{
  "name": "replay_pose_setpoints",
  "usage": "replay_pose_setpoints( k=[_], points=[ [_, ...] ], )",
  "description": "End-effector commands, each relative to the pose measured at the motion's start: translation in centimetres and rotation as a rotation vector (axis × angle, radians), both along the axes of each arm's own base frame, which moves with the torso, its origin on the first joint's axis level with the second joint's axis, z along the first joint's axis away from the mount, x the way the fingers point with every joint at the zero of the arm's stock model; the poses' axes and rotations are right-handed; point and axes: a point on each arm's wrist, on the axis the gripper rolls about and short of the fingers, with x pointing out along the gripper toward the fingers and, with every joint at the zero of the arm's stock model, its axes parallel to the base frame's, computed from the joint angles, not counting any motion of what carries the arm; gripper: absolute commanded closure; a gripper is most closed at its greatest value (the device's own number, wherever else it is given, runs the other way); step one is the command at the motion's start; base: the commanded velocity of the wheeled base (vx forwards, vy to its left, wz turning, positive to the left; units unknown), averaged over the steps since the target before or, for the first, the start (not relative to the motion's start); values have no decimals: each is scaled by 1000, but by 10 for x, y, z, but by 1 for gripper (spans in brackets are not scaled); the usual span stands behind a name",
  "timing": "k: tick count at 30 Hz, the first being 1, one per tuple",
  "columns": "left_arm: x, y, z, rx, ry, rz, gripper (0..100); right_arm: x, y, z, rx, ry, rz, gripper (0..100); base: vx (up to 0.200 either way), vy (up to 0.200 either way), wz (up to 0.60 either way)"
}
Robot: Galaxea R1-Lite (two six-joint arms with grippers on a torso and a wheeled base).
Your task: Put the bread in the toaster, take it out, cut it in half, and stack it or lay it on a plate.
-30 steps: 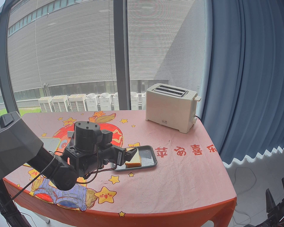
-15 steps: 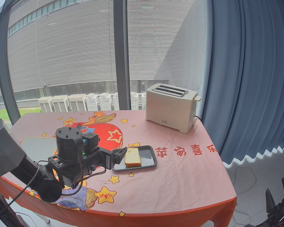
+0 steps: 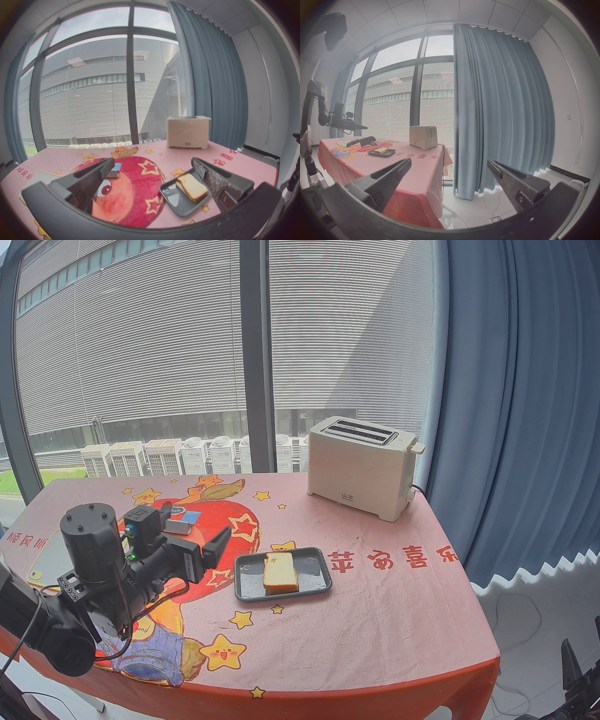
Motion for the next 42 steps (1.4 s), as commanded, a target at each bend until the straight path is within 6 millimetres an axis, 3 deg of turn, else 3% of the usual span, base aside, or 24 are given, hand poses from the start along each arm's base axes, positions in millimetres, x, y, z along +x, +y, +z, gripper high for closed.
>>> replay_pose_setpoints(
  k=[1, 11, 21, 27, 33, 42],
  points=[
    [1, 19, 4, -22, -48, 70, 0, 0, 0, -5, 0, 0, 1, 0, 0, 0, 0],
    [1, 63, 7, -51, -167, 238, 0, 0, 0, -5, 0, 0, 1, 0, 0, 0, 0],
    [-14, 91, 2, -46, -221, 344, 0, 0, 0, -5, 0, 0, 1, 0, 0, 0, 0],
    [-21, 97, -1, -11, -203, 377, 0, 0, 0, -5, 0, 0, 1, 0, 0, 0, 0],
    [-34, 118, 16, 95, -288, 427, 0, 0, 0, -5, 0, 0, 1, 0, 0, 0, 0],
    [-49, 116, 7, 122, -253, 342, 0, 0, 0, -5, 0, 1, 1, 0, 0, 0, 0]
  ],
)
